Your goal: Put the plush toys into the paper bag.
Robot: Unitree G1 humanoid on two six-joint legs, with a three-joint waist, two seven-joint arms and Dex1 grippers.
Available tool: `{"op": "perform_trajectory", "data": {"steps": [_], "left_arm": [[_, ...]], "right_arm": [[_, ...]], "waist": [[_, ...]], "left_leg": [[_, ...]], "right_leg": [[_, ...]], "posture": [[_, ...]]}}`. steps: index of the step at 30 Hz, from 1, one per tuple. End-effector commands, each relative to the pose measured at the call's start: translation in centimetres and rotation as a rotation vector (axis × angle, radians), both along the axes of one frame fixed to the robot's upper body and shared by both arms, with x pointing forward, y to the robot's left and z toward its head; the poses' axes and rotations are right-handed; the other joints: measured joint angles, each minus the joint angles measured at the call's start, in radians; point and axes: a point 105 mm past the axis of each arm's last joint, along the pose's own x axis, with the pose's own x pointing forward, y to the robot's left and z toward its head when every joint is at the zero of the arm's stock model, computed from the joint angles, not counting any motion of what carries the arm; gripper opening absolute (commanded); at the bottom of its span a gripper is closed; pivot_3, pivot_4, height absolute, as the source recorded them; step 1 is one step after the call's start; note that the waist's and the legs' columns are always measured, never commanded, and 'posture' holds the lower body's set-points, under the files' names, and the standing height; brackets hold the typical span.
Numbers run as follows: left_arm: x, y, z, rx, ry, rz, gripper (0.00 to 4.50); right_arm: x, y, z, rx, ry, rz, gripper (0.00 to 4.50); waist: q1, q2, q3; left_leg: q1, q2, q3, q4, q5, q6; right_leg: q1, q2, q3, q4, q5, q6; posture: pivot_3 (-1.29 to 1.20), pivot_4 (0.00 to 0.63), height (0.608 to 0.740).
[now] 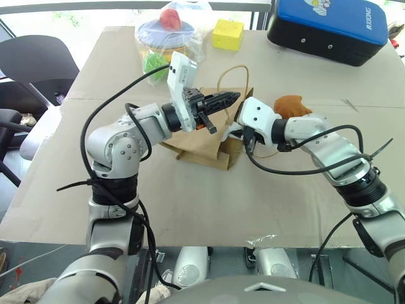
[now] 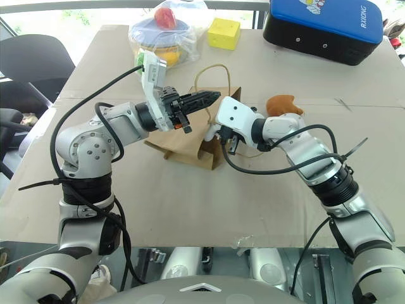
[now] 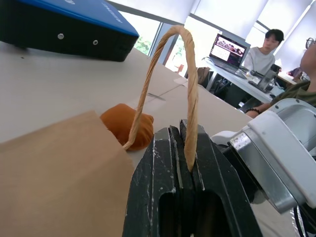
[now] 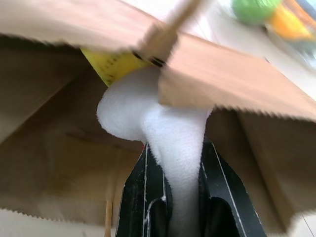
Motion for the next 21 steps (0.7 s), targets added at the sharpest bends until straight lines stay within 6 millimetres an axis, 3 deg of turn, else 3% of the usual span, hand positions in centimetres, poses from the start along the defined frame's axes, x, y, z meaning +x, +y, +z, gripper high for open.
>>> {"op": "perform_trajectory", "data": {"steps": [1,3,4,8,9,14,21], "left_arm": [[-1.2,-0.2,1.1,-0.037,-0.049,-0.038,0.00],[-1.3,-0.1,1.0,-0.038,-0.045,-0.039,0.00],[-1.4,0.1,0.9,-0.040,-0.043,-0.037,0.00],[-1.5,1.2,0.3,-0.043,-0.050,-0.005,0.00],[-1.5,1.6,0.1,-0.041,-0.046,0.007,0.00],[-0.8,3.2,-0.3,-0.091,-0.019,0.067,0.00],[-0.4,3.4,1.1,-0.266,0.026,0.069,0.00]], "right_arm": [[-0.2,2.3,-0.9,-0.015,-0.010,0.138,0.03],[0.1,2.3,-1.1,-0.002,0.001,0.148,0.03],[0.2,2.2,-1.3,-0.002,0.000,0.151,0.79],[0.4,1.2,-0.8,0.002,-0.069,0.123,2.64],[0.3,0.7,-0.6,0.005,-0.073,0.112,2.90],[-1.3,-2.0,1.7,0.087,-0.060,0.053,2.90],[-3.4,-4.2,5.1,0.235,0.011,-0.031,2.90]], "waist": [[-0.002,0.000,0.000],[0.000,0.000,0.000],[0.003,0.000,0.000],[0.001,0.000,0.000],[0.003,0.000,0.000],[0.008,0.000,0.000],[0.008,0.000,0.000]], "left_leg": [[0.000,0.000,0.000,0.000,0.000,0.000],[0.000,0.000,0.000,0.000,0.000,-0.001],[0.000,0.000,0.000,0.000,0.001,-0.001],[0.000,-0.001,0.000,0.000,0.002,-0.004],[0.000,-0.001,0.000,0.000,0.002,-0.004],[0.000,-0.002,-0.001,-0.001,0.002,-0.003],[0.000,-0.002,-0.002,-0.001,0.000,0.000]], "right_leg": [[0.000,0.000,0.000,0.000,0.000,0.000],[0.000,0.000,0.000,0.001,0.000,0.000],[0.000,0.000,0.000,0.001,0.000,0.000],[0.000,-0.004,-0.001,0.000,0.000,0.000],[0.000,-0.004,-0.002,0.000,0.000,0.000],[0.000,-0.010,-0.003,0.000,0.000,0.000],[0.001,-0.011,-0.005,0.001,0.000,0.000]], "posture": [[0.00,0.150,0.740],[0.00,0.150,0.740],[0.00,0.150,0.740],[0.00,0.150,0.740],[0.00,0.150,0.740],[0.00,0.150,0.740],[0.00,0.150,0.740]]}}
